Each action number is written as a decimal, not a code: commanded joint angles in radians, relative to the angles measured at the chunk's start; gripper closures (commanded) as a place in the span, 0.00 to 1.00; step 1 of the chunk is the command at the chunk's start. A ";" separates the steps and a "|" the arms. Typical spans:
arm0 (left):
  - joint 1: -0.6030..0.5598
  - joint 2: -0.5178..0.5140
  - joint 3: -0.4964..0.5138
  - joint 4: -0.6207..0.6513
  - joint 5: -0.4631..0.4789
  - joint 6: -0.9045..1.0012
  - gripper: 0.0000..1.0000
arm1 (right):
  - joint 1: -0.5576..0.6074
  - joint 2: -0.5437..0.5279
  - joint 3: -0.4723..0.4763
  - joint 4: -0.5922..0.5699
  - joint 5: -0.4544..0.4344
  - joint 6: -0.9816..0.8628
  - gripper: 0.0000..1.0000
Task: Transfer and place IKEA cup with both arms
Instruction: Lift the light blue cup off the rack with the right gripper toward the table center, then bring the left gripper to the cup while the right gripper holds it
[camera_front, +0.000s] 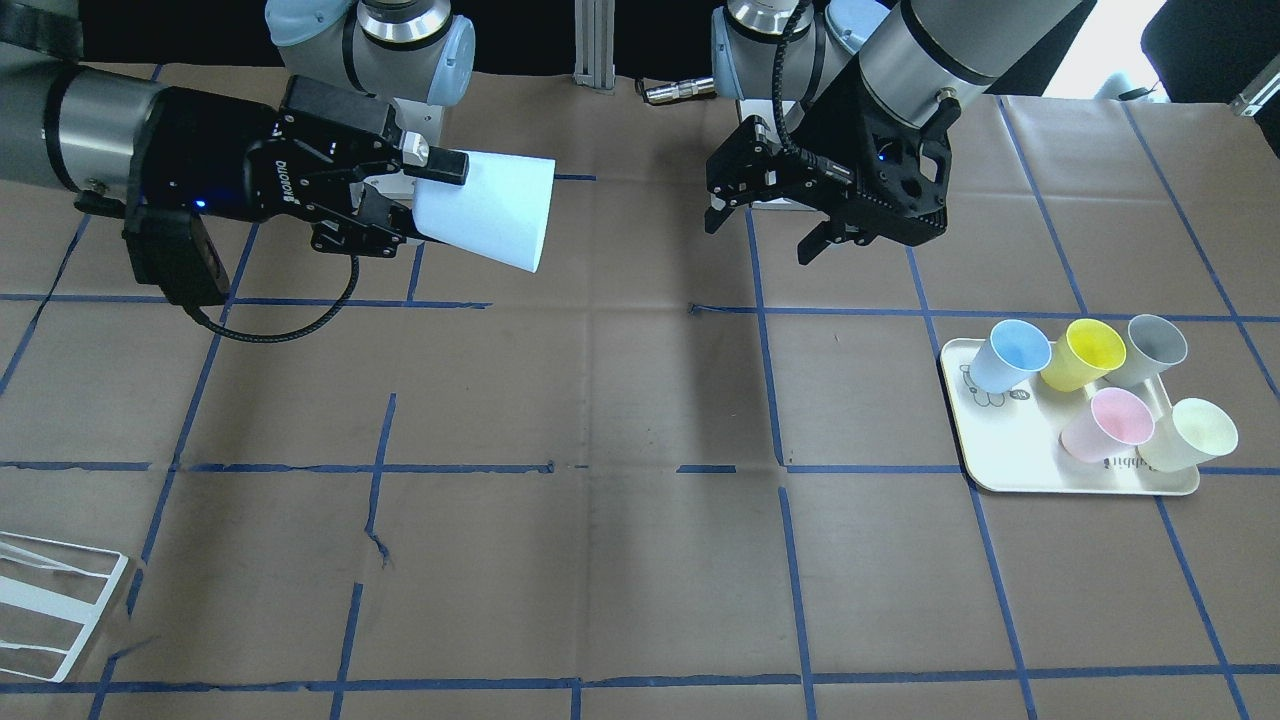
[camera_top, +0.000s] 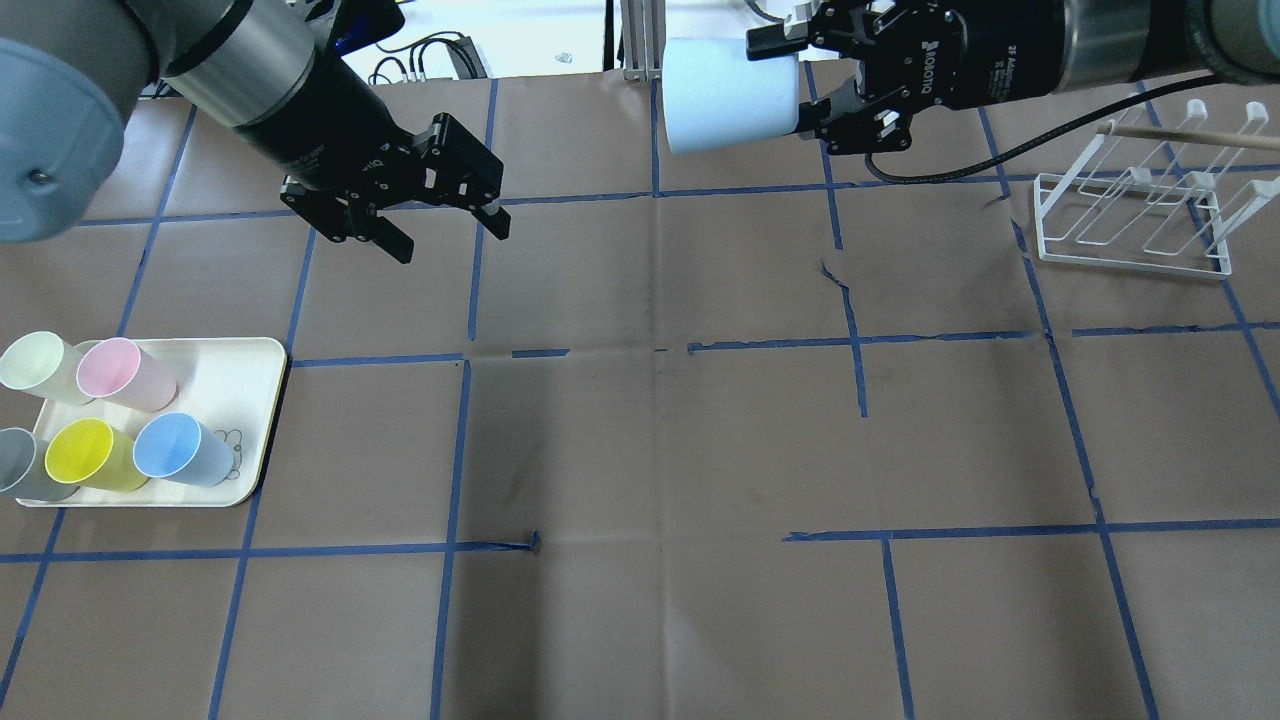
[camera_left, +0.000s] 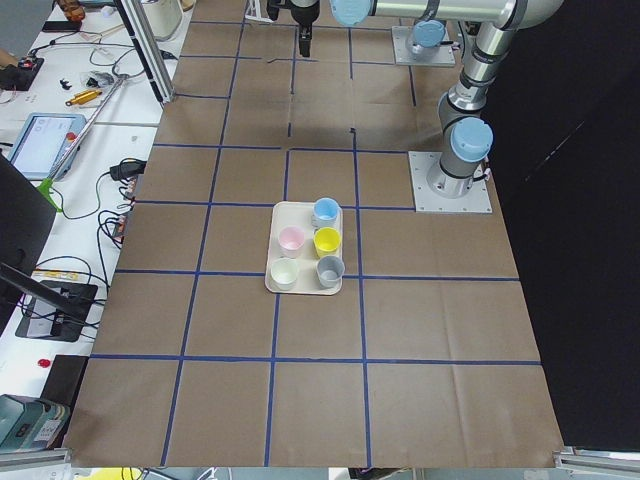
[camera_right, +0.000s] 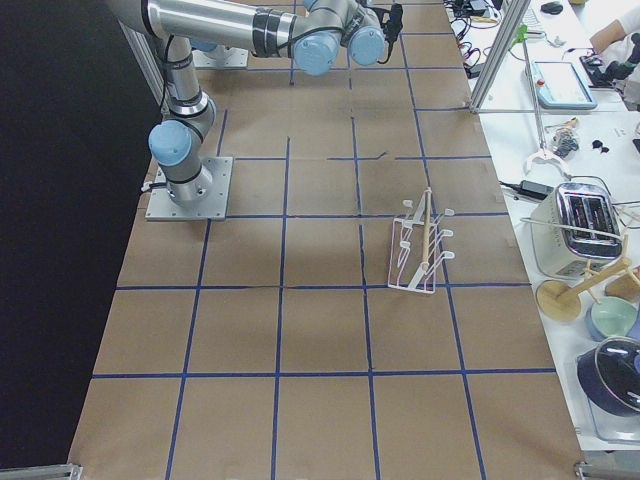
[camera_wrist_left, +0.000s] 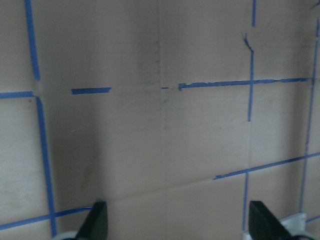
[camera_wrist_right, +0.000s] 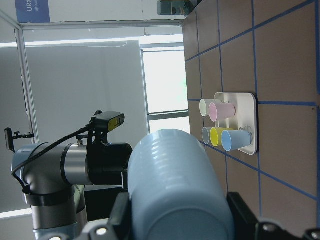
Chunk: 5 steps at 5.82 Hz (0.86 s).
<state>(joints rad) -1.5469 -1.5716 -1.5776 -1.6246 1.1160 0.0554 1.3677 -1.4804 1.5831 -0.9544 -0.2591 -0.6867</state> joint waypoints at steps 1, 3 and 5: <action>0.106 0.002 -0.062 -0.041 -0.345 0.006 0.02 | 0.004 0.000 0.058 0.000 0.041 -0.066 0.49; 0.113 -0.010 -0.154 -0.041 -0.693 0.003 0.01 | 0.010 -0.001 0.060 0.000 0.053 -0.066 0.49; 0.099 0.001 -0.212 -0.028 -0.925 -0.006 0.01 | 0.013 -0.003 0.060 0.000 0.055 -0.066 0.49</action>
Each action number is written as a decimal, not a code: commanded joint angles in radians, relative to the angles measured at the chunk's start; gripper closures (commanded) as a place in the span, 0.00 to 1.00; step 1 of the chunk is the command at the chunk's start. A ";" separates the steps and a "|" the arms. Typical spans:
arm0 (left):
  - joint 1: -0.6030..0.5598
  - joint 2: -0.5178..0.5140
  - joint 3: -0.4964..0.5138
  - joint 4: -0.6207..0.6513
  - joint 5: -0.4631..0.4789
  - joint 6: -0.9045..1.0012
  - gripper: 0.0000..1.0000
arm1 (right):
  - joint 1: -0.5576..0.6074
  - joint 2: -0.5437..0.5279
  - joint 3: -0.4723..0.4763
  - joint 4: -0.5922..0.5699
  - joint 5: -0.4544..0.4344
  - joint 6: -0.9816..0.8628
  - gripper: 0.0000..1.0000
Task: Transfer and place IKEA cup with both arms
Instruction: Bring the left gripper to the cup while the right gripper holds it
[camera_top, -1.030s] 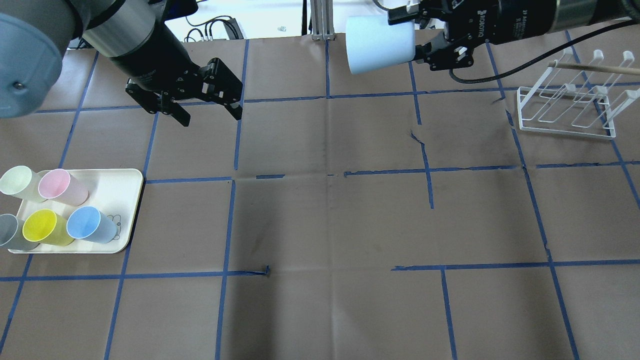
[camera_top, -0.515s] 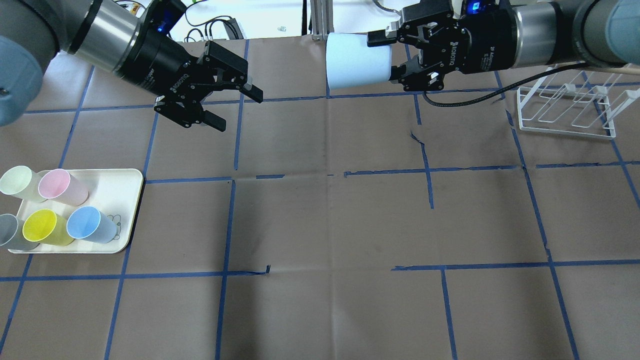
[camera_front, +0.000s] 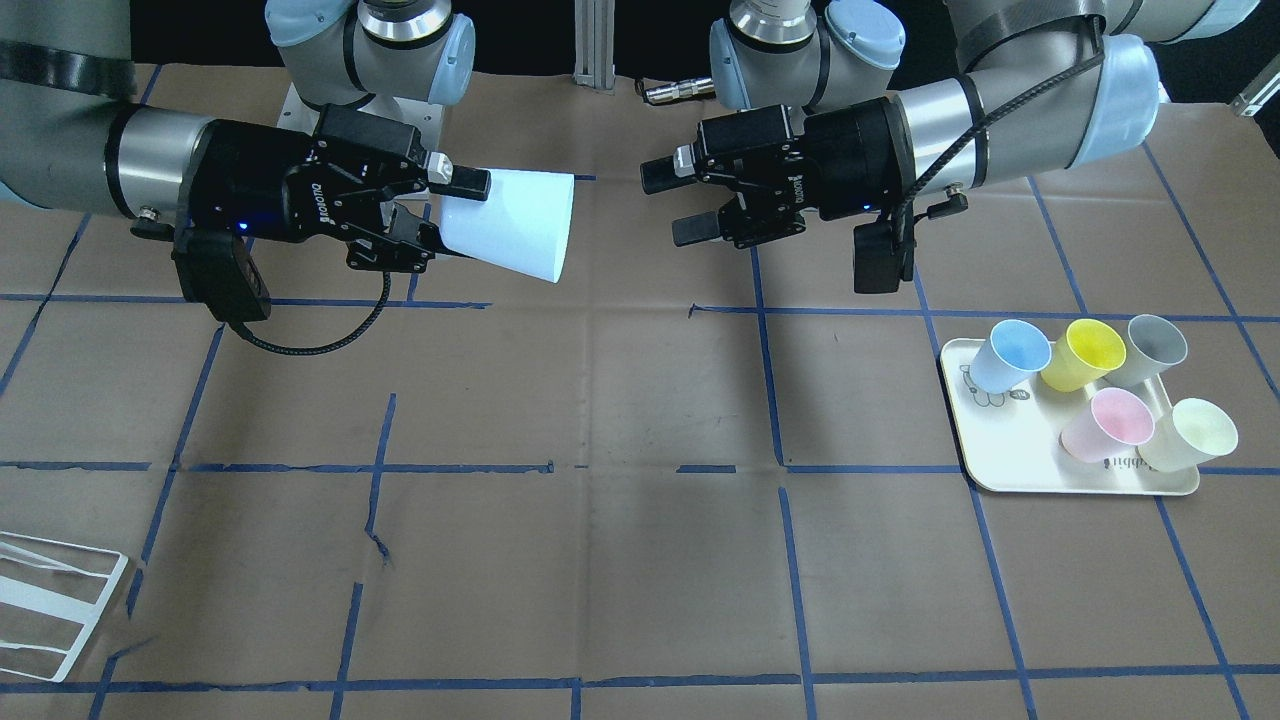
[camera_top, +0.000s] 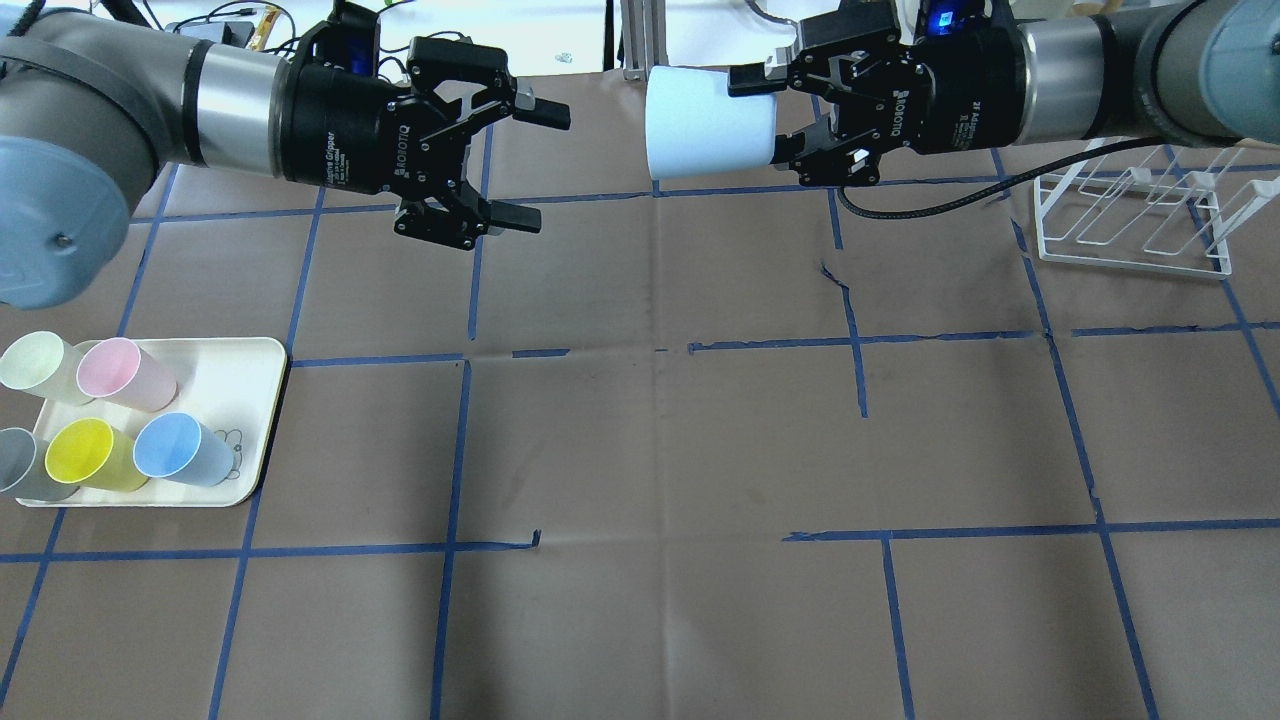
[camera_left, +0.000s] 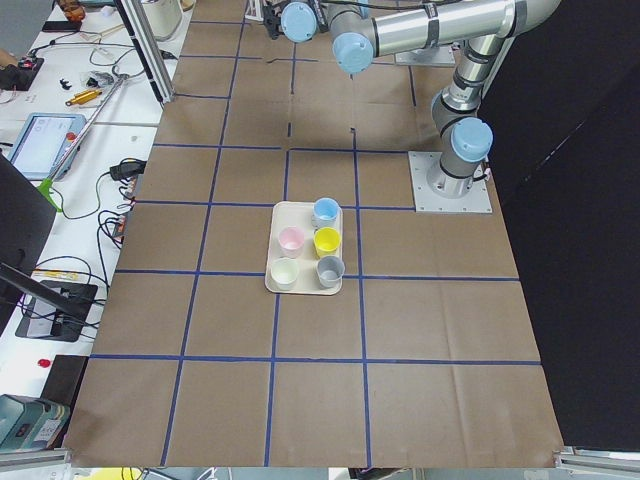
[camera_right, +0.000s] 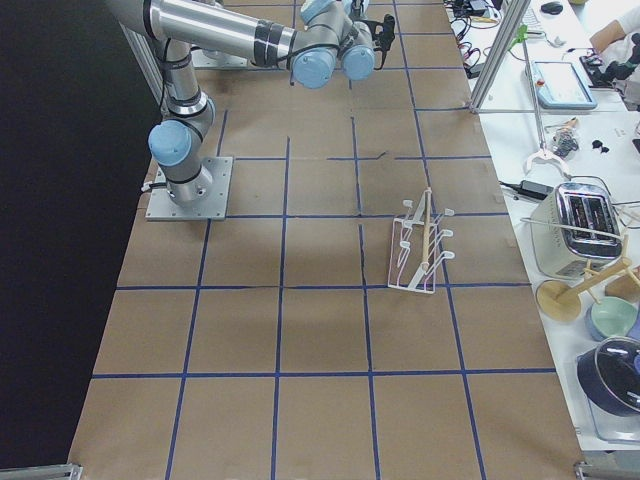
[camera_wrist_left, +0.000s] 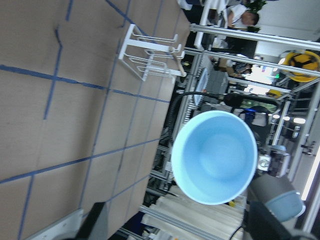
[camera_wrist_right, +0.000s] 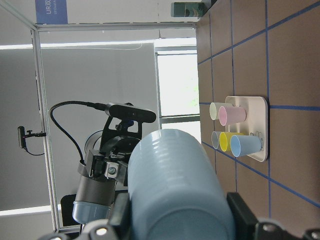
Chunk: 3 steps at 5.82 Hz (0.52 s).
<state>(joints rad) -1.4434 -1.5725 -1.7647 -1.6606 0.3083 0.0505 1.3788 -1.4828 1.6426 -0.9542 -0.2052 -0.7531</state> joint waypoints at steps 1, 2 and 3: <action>-0.008 -0.007 -0.025 0.022 -0.151 -0.001 0.01 | 0.003 -0.001 0.000 -0.001 0.003 0.000 0.50; 0.000 -0.030 -0.025 0.135 -0.155 -0.001 0.01 | 0.012 -0.001 0.000 -0.001 0.024 0.000 0.50; -0.021 -0.073 -0.021 0.192 -0.153 0.003 0.01 | 0.028 -0.001 -0.001 -0.001 0.044 0.000 0.50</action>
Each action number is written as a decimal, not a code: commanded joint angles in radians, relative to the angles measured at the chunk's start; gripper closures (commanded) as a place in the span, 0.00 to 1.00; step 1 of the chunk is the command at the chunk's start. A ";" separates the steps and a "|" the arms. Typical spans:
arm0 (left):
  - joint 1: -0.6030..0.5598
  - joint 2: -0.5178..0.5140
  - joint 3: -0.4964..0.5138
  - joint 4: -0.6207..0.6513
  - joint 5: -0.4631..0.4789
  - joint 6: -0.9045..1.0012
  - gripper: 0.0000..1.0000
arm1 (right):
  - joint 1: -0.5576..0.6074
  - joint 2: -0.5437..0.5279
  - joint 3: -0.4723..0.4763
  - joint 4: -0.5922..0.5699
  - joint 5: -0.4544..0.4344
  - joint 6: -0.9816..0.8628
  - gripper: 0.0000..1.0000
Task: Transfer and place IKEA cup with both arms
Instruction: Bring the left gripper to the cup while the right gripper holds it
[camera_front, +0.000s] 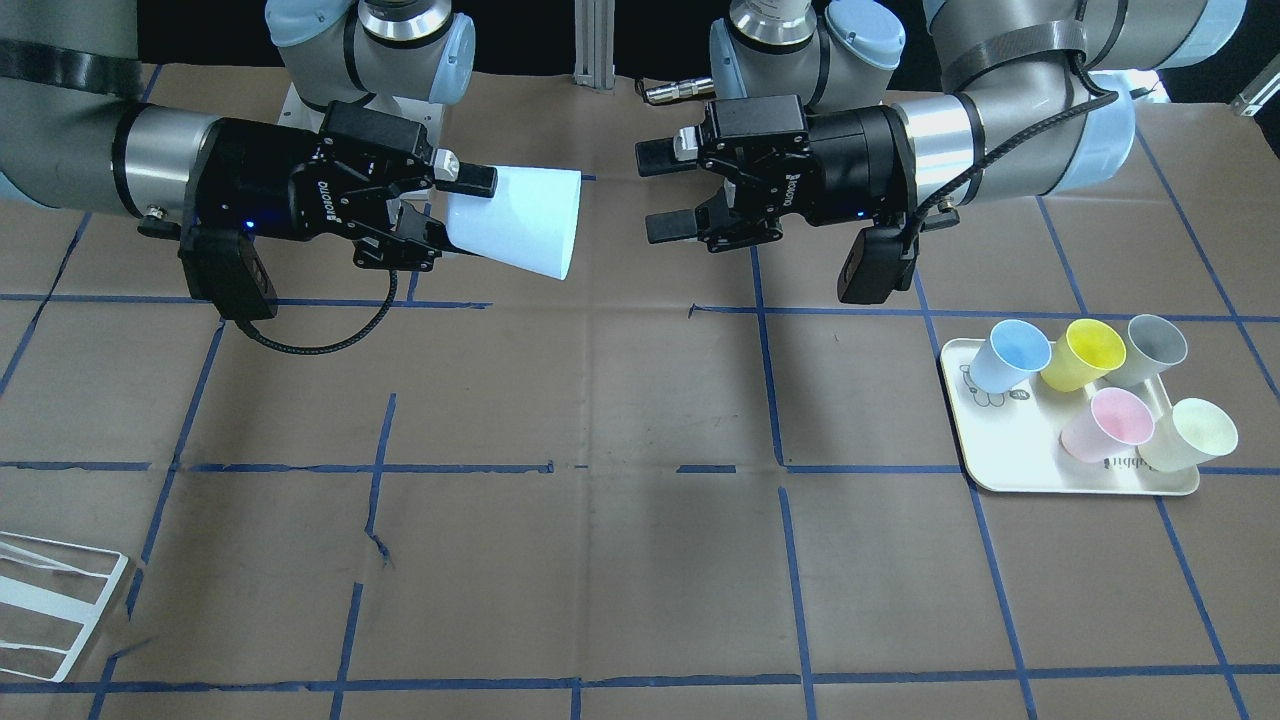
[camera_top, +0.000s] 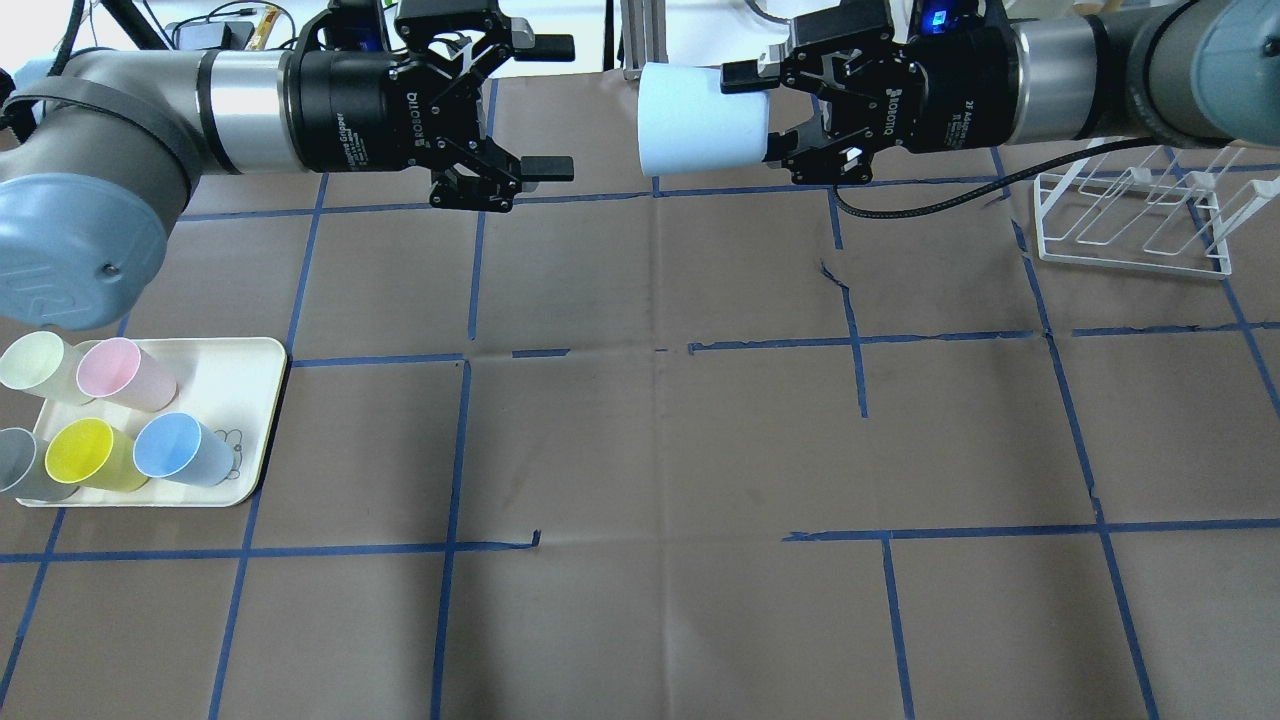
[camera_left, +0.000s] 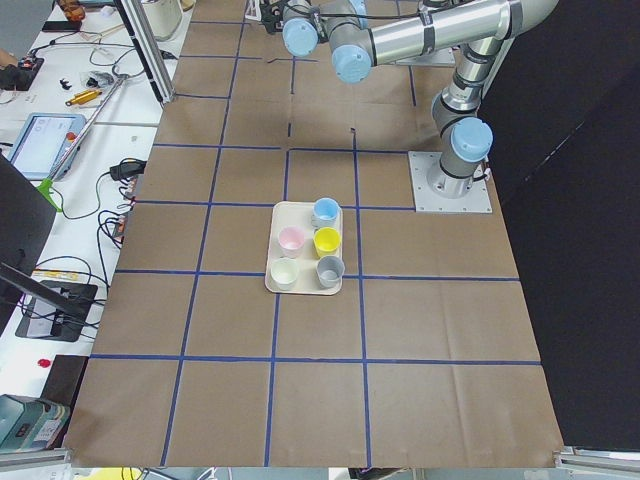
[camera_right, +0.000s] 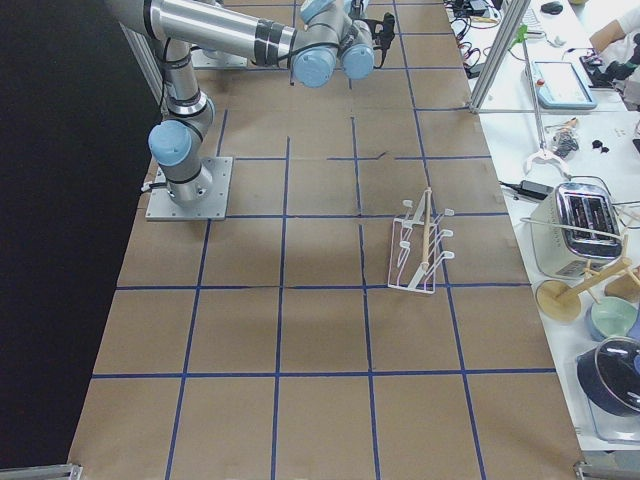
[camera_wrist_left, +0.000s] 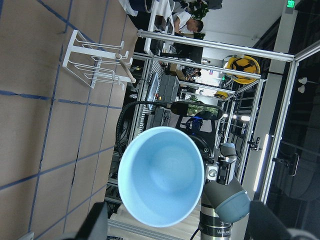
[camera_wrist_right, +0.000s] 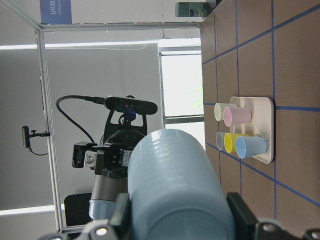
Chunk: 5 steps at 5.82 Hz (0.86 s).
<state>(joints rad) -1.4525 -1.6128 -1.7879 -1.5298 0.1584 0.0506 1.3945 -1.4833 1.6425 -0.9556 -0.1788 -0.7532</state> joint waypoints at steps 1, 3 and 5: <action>-0.050 -0.035 0.021 0.085 -0.002 0.002 0.01 | 0.014 0.000 -0.001 0.000 0.018 0.000 0.50; -0.071 -0.026 0.024 0.117 -0.003 -0.003 0.01 | 0.014 0.001 -0.001 0.000 0.018 0.000 0.50; -0.071 -0.038 0.025 0.208 -0.003 0.000 0.01 | 0.012 0.001 -0.001 0.000 0.018 0.000 0.50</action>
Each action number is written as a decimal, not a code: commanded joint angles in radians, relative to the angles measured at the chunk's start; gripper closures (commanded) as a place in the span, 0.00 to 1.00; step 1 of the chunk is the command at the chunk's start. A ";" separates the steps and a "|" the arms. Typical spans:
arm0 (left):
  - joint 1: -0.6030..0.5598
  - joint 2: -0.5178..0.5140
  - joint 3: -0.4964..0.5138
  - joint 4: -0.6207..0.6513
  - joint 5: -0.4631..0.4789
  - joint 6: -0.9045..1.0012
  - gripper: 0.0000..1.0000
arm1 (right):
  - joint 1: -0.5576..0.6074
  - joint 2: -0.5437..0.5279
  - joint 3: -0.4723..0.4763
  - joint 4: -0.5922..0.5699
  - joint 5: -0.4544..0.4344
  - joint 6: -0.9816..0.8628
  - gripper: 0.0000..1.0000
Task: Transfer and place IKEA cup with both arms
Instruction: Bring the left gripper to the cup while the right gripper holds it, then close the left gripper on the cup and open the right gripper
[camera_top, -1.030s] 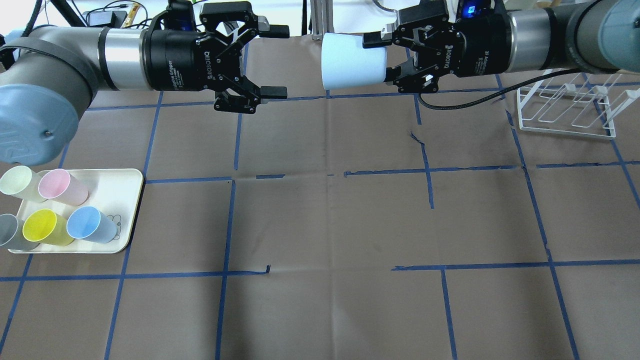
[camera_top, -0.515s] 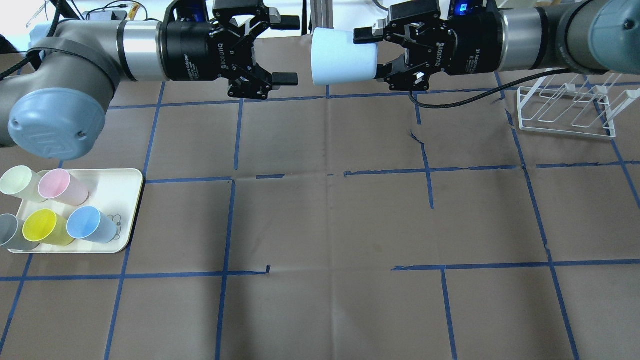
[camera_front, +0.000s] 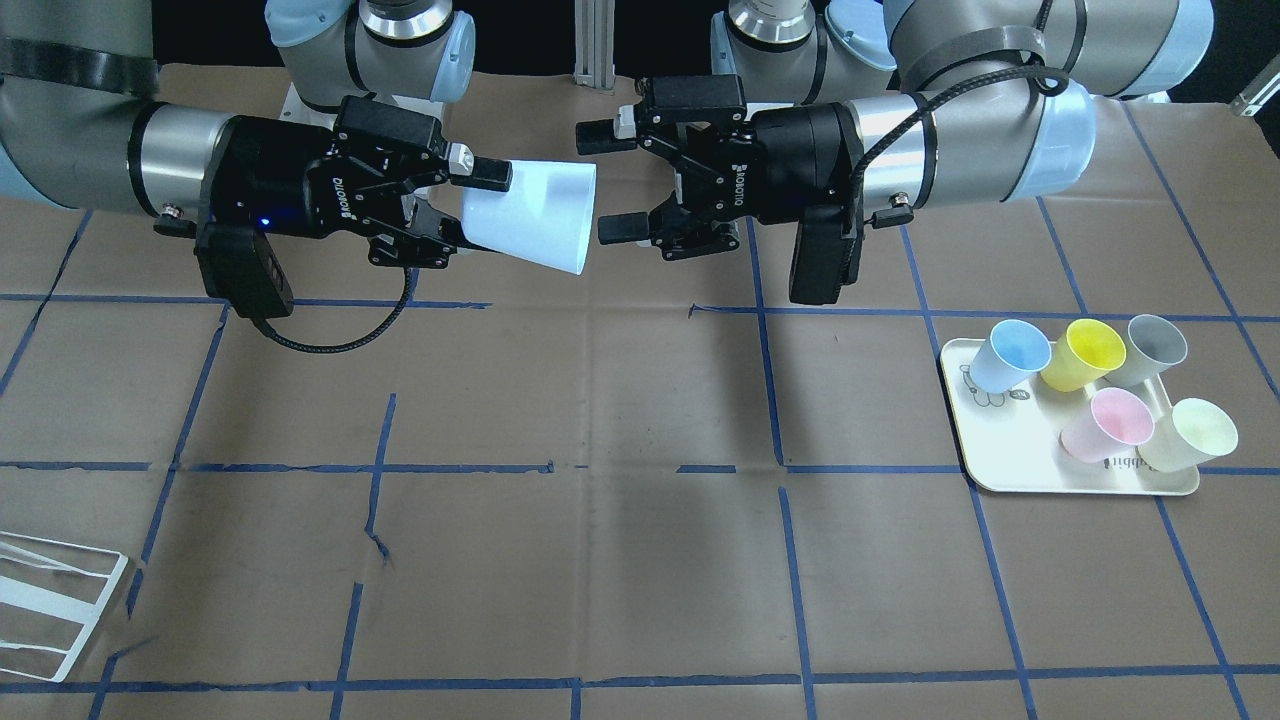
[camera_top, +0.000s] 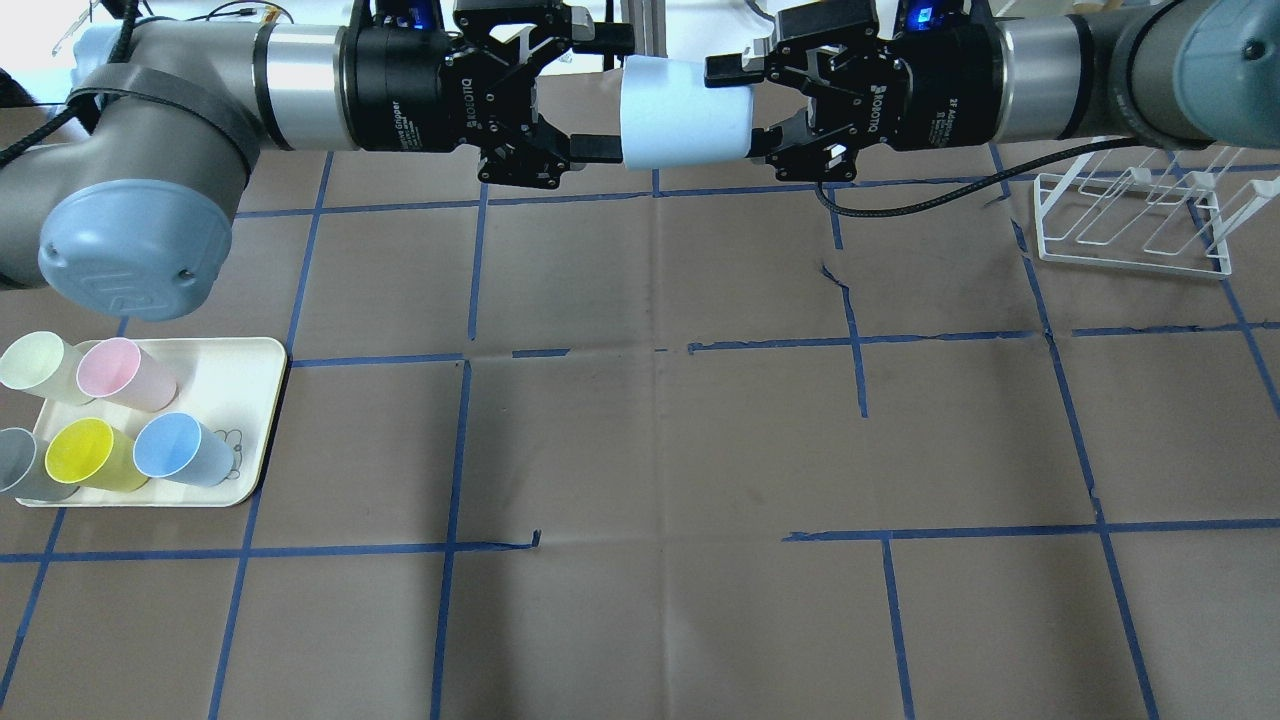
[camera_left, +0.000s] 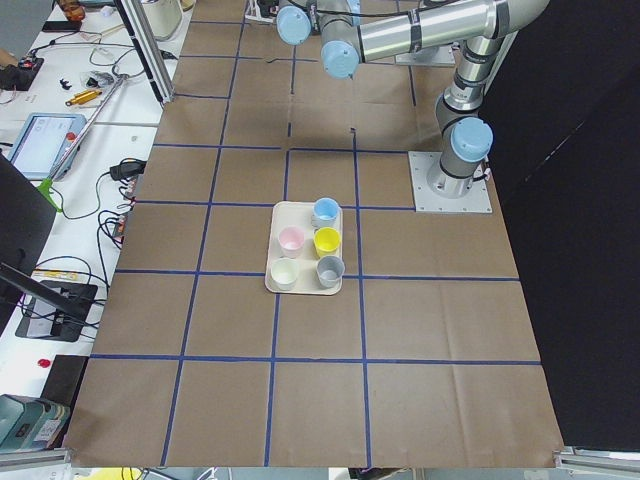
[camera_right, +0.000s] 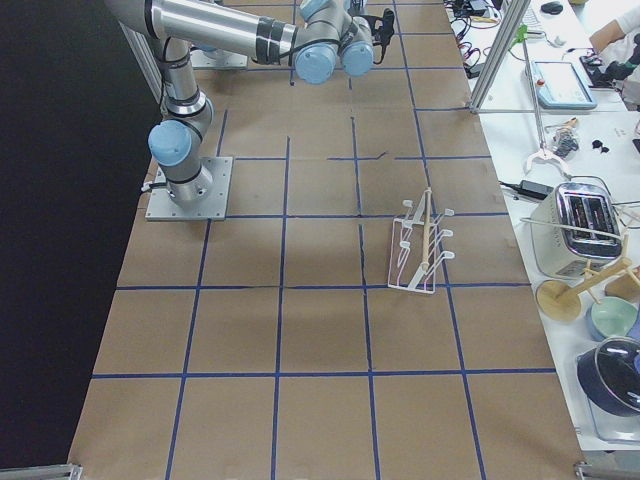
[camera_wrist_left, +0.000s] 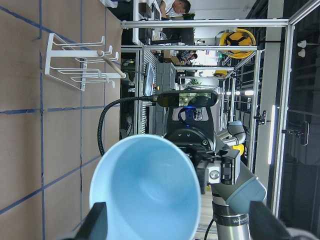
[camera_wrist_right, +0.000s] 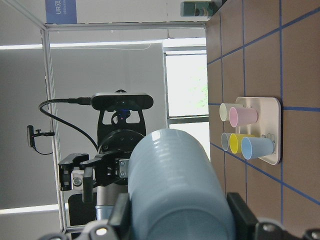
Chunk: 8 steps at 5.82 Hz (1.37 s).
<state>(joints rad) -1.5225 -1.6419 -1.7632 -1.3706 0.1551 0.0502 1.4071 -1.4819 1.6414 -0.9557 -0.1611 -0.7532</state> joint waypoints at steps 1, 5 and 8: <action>-0.001 -0.006 0.001 0.064 0.000 -0.006 0.02 | 0.000 0.000 0.000 0.000 0.000 0.000 0.50; -0.024 -0.010 0.002 0.065 0.011 -0.006 0.99 | 0.000 0.000 0.000 0.000 0.002 0.000 0.50; -0.024 -0.001 0.004 0.067 0.012 -0.006 1.00 | -0.005 -0.001 -0.015 -0.006 0.002 0.023 0.00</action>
<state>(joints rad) -1.5470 -1.6452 -1.7597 -1.3042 0.1655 0.0443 1.4054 -1.4817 1.6327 -0.9605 -0.1596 -0.7427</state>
